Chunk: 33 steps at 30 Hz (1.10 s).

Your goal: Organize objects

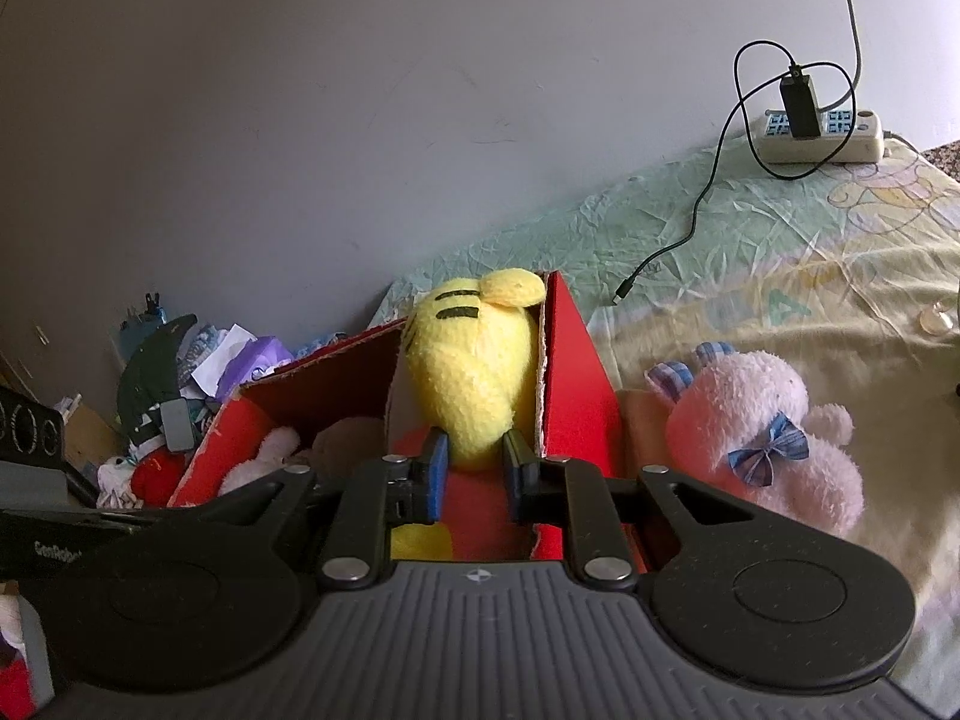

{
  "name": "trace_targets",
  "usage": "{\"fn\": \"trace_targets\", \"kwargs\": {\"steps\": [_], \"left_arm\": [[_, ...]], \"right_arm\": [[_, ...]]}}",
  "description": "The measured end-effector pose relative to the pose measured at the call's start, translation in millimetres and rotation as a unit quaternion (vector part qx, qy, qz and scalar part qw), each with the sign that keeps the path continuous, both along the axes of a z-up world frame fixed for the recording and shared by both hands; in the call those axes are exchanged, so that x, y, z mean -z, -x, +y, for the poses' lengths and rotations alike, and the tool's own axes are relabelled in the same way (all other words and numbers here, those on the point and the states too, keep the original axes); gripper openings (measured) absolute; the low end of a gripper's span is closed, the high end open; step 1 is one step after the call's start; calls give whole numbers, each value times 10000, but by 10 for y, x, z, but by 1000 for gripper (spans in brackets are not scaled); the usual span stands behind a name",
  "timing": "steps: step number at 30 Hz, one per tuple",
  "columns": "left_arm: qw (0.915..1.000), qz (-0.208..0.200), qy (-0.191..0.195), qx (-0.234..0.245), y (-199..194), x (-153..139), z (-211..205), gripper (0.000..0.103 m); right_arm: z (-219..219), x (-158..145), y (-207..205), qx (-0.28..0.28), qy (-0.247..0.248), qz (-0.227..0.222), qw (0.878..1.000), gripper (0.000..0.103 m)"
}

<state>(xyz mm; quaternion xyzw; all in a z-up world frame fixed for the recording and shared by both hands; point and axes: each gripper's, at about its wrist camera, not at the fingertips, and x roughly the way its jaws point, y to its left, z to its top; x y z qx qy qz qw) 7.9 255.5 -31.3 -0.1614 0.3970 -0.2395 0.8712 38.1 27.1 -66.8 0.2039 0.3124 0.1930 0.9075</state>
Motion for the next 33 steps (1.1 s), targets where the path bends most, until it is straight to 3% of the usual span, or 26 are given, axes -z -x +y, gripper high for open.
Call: {"fn": "trace_targets", "kwargs": {"steps": [4,8,12,26,33], "left_arm": [[9998,107,142,-104,-16,18,66,92],[9993,256,27,-258,-70,50,35,101],[9991,314,-127,-264,-106,69,-45,102],[9979,336,-444,-316,-96,31,-209,103],[9973,193,-603,-361,18,-57,-277,101]], "right_arm": [[-3,-1,10,6,-37,-11,10000,18],[-5,-1,21,6,-41,-29,10000,18],[-12,2,16,2,-58,-39,10000,18],[-90,9,63,5,-526,125,9985,18],[-136,-1,155,-111,-673,124,9976,24]]}}
